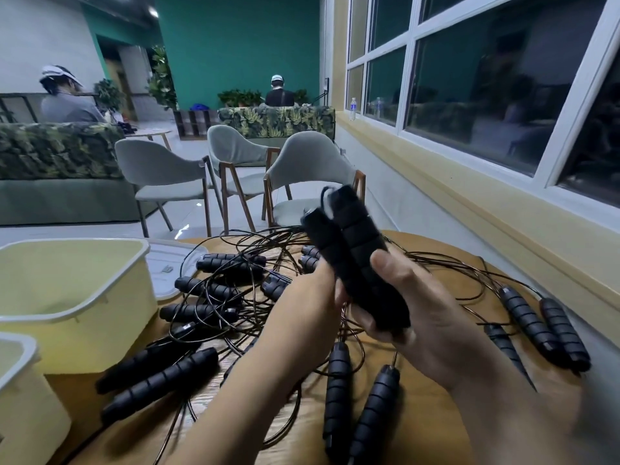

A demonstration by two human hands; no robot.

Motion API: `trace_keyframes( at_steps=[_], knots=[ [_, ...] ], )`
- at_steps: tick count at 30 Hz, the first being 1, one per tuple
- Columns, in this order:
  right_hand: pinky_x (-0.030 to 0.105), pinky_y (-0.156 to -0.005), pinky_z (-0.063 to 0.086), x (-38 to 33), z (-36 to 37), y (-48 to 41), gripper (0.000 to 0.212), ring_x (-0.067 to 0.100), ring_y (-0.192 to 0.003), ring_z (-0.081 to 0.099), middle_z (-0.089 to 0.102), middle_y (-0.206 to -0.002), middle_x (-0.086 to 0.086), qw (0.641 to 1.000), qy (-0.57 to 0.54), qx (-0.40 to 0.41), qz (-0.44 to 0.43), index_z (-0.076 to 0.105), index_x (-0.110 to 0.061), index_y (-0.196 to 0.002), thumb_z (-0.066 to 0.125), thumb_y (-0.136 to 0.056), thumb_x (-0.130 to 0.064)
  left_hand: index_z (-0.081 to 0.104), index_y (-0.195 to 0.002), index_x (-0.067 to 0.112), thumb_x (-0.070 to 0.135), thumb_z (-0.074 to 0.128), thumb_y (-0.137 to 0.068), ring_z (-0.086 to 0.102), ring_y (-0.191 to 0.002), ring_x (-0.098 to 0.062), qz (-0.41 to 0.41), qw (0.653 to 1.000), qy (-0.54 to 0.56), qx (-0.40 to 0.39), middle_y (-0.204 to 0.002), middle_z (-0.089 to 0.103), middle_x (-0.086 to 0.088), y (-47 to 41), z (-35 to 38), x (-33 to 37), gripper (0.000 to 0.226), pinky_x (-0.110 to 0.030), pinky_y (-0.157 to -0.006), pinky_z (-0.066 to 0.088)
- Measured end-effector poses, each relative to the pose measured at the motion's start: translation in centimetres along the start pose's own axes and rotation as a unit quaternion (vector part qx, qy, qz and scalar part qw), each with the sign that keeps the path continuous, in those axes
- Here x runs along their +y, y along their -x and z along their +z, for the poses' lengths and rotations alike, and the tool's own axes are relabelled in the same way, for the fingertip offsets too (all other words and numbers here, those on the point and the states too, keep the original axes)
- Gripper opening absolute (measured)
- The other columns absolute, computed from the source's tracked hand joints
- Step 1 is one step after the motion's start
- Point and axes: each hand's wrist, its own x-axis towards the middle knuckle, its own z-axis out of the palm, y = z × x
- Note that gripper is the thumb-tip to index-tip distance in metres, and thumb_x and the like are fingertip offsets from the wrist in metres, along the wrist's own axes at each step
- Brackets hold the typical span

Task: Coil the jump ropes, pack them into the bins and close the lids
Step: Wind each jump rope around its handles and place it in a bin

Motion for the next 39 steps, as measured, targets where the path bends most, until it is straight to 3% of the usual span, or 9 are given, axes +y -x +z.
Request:
trace_keyframes(
  at_steps=[5,8,12,15,23,27,30,36,39],
  knots=[
    [0.032,-0.053,0.027,-0.1,0.0,0.3,0.055,0.018,-0.064,0.049,0.066,-0.100,0.021,0.996,0.020,-0.065,0.059,0.064,-0.004,-0.124,0.064,-0.096,-0.051,0.065,-0.103,0.024,0.015,0.053,-0.096,0.066,-0.092,-0.024,0.036,0.992,-0.106,-0.060,-0.099,0.070,0.002,0.4,-0.5,-0.5,0.016,-0.043,-0.075,0.056],
    [0.028,-0.050,0.028,-0.3,-0.3,0.3,0.066,0.017,-0.060,0.049,0.065,-0.095,0.021,0.993,-0.018,-0.072,0.087,0.061,0.002,-0.129,0.069,-0.094,-0.054,0.064,-0.099,0.021,0.014,0.051,-0.097,0.064,-0.092,-0.025,0.026,0.992,-0.091,-0.086,-0.097,0.069,0.000,0.6,-0.6,0.1,0.014,-0.042,-0.076,0.054],
    [0.029,-0.050,0.026,-0.6,-0.5,0.3,0.067,0.017,-0.061,0.049,0.065,-0.096,0.020,0.997,-0.018,-0.037,0.066,0.060,0.004,-0.133,0.067,-0.094,-0.051,0.058,-0.082,0.027,0.021,0.050,-0.098,0.064,-0.083,-0.028,0.028,0.998,-0.026,-0.056,-0.079,0.067,0.002,0.8,-0.7,0.4,0.019,-0.038,-0.069,0.049],
    [0.037,-0.053,0.021,-1.3,-0.7,0.3,0.059,0.017,-0.064,0.049,0.066,-0.098,0.017,0.999,0.021,0.001,0.029,0.061,-0.002,-0.133,0.066,-0.098,-0.048,0.050,-0.080,0.037,0.032,0.051,-0.106,0.057,-0.065,-0.015,0.084,0.996,0.024,-0.021,-0.067,0.056,0.008,0.8,-1.0,0.2,0.026,-0.034,-0.061,0.042],
    [0.032,-0.053,0.035,-2.5,-0.8,0.9,0.044,0.023,-0.066,0.053,0.074,-0.094,0.016,0.984,0.124,0.131,-0.008,0.065,-0.016,-0.127,0.066,-0.095,-0.047,0.071,-0.083,0.020,0.034,0.071,-0.101,0.061,-0.062,-0.015,0.095,0.984,0.144,0.035,-0.069,0.065,0.003,1.3,-2.9,-0.1,0.023,-0.037,-0.057,0.048],
    [0.031,-0.055,0.046,-2.2,-1.0,0.7,0.031,0.021,-0.065,0.058,0.077,-0.088,0.007,0.950,0.239,0.201,-0.013,0.068,-0.040,-0.104,0.072,-0.084,-0.064,0.076,-0.085,0.018,0.028,0.077,-0.097,0.061,-0.062,-0.015,0.065,0.976,0.204,0.038,-0.070,0.068,-0.002,1.4,-3.9,0.0,0.016,-0.031,-0.058,0.047],
    [0.047,-0.072,0.056,-2.2,-2.0,0.8,0.046,0.016,-0.069,0.066,0.078,-0.090,-0.002,0.896,0.379,0.232,0.016,0.063,-0.045,-0.115,0.067,-0.085,-0.080,0.078,-0.085,0.018,0.030,0.078,-0.094,0.059,-0.060,-0.016,0.070,0.973,0.217,0.049,-0.069,0.068,-0.004,1.4,-5.0,0.1,0.015,-0.029,-0.056,0.043],
    [0.029,-0.067,0.043,-3.8,-1.2,0.4,0.042,0.002,-0.074,0.061,0.070,-0.084,-0.013,0.810,0.559,0.055,0.168,0.059,-0.045,-0.117,0.063,-0.089,-0.076,0.077,-0.083,0.022,0.035,0.081,-0.090,0.061,-0.059,-0.018,0.092,0.976,0.184,0.070,-0.069,0.069,0.001,1.3,-5.8,-0.1,0.016,-0.029,-0.052,0.047],
    [0.024,-0.069,0.045,-4.9,-0.7,0.3,0.038,-0.003,-0.071,0.062,0.073,-0.087,-0.019,0.802,0.554,-0.040,0.219,0.060,-0.045,-0.116,0.064,-0.090,-0.073,0.077,-0.084,0.020,0.034,0.083,-0.086,0.065,-0.062,-0.021,0.085,0.974,0.199,0.067,-0.074,0.073,0.001,1.2,-6.0,-0.3,0.015,-0.034,-0.052,0.052]
  ],
)
